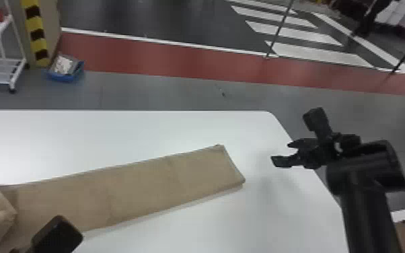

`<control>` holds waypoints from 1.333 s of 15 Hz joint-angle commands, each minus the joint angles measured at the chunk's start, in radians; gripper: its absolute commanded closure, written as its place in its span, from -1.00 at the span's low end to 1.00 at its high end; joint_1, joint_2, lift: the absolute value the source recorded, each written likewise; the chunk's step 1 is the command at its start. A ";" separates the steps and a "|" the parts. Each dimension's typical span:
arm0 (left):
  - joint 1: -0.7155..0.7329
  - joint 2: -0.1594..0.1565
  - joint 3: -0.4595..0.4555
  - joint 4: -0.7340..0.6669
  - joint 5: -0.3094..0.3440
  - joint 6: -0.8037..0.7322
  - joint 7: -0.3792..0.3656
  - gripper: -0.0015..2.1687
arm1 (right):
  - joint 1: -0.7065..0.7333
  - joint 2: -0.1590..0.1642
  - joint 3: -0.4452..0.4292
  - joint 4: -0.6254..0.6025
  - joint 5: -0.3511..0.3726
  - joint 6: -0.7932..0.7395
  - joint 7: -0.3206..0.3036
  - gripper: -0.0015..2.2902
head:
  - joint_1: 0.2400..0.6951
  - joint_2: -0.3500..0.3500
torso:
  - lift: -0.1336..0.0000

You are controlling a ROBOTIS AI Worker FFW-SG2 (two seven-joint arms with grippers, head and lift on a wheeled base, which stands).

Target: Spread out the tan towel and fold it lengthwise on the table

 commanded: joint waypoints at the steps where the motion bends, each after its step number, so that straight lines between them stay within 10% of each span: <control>1: -0.005 0.000 0.021 -0.002 0.006 -0.001 0.002 -0.95 | -0.009 0.002 0.006 0.011 0.005 0.000 -0.001 -0.79 | 1.00 -0.92 | -0.85; 11: -0.053 -0.001 0.179 -0.048 0.161 -0.044 -0.224 -0.74 | -0.031 0.012 0.026 0.017 0.020 0.003 -0.001 -0.79 | 1.00 -0.81 | -0.85; 16: -0.036 0.003 0.182 -0.104 0.148 -0.041 -0.275 0.74 | -0.035 0.012 0.028 0.026 0.026 0.003 -0.003 -0.79 | 1.00 -0.83 | -0.85; 20: -0.023 0.006 0.194 -0.145 0.130 -0.041 -0.295 0.77 | -0.037 0.012 0.026 0.031 0.025 0.003 -0.006 -0.79 | 1.00 -0.83 | -0.85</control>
